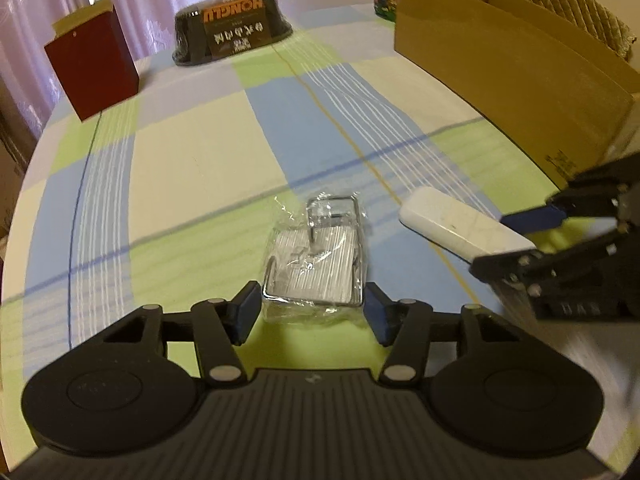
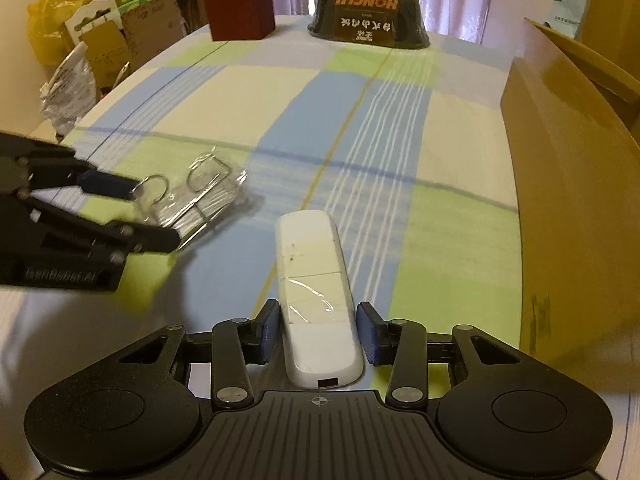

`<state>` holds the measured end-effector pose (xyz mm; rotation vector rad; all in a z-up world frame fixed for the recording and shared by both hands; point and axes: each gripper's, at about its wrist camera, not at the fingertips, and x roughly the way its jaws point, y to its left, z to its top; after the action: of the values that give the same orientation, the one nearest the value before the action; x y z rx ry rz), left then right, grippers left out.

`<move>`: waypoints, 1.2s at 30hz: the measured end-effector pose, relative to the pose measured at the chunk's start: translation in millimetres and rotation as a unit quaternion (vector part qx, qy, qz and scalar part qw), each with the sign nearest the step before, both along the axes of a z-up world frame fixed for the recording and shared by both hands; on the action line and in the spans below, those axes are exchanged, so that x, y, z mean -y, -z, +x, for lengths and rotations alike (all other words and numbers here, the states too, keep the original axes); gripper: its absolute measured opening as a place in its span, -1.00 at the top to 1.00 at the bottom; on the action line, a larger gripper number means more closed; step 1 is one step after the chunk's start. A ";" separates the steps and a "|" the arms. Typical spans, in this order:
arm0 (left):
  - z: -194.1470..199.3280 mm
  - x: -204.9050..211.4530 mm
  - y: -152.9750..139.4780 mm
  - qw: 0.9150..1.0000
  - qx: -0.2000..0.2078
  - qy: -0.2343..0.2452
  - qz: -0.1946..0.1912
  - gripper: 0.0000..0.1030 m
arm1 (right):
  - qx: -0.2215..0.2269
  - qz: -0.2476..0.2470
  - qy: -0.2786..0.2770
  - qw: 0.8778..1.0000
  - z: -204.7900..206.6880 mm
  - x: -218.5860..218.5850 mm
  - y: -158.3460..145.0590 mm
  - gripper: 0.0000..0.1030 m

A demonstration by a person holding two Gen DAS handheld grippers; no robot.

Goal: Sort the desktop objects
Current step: 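Grasp the bagged wire rack with left tool while right tool grasps the white device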

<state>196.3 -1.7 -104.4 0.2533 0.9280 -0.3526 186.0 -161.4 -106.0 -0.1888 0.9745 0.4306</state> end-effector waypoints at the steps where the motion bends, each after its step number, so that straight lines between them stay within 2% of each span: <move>1: -2.6 0.9 0.0 1.000 0.001 0.002 0.002 -0.13 | 0.000 -0.001 -0.004 1.000 -4.2 0.2 -0.2 0.21; 5: -4.9 5.4 0.0 1.000 0.007 0.010 0.015 -0.32 | 0.009 -0.008 -0.022 1.000 -6.5 -1.7 0.0 0.18; 7: -2.4 6.3 0.2 1.000 0.011 0.009 0.019 -0.33 | 0.014 -0.014 -0.028 0.999 -4.0 -2.7 0.8 -0.07; 15: 9.4 10.0 7.8 0.999 0.011 0.019 0.027 -0.30 | 0.014 -0.010 -0.040 0.999 4.3 3.0 5.8 -0.08; 19: 10.1 9.6 11.3 0.999 0.008 0.021 0.026 -0.15 | 0.014 -0.005 -0.039 0.999 4.7 5.2 6.3 -0.07; 21: 9.4 10.3 11.3 0.999 0.006 0.022 0.024 -0.06 | 0.016 -0.004 -0.040 0.999 4.4 4.2 5.9 0.16; 23: 8.2 11.7 10.8 0.999 0.005 0.024 0.024 0.03 | 0.019 -0.005 -0.039 0.999 3.6 2.9 5.2 0.22; 29: -0.3 14.3 6.6 1.000 -0.005 0.022 0.022 0.05 | 0.015 0.000 -0.025 1.000 -5.2 5.8 -0.4 0.24; 36: -23.2 10.9 -10.0 1.000 -0.010 0.008 0.009 0.05 | 0.018 0.019 0.008 1.000 -32.1 23.6 -22.0 0.24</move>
<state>173.0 -12.6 -94.5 0.2736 0.9497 -0.3628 153.9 -184.9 -84.0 -0.1543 0.9315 0.4297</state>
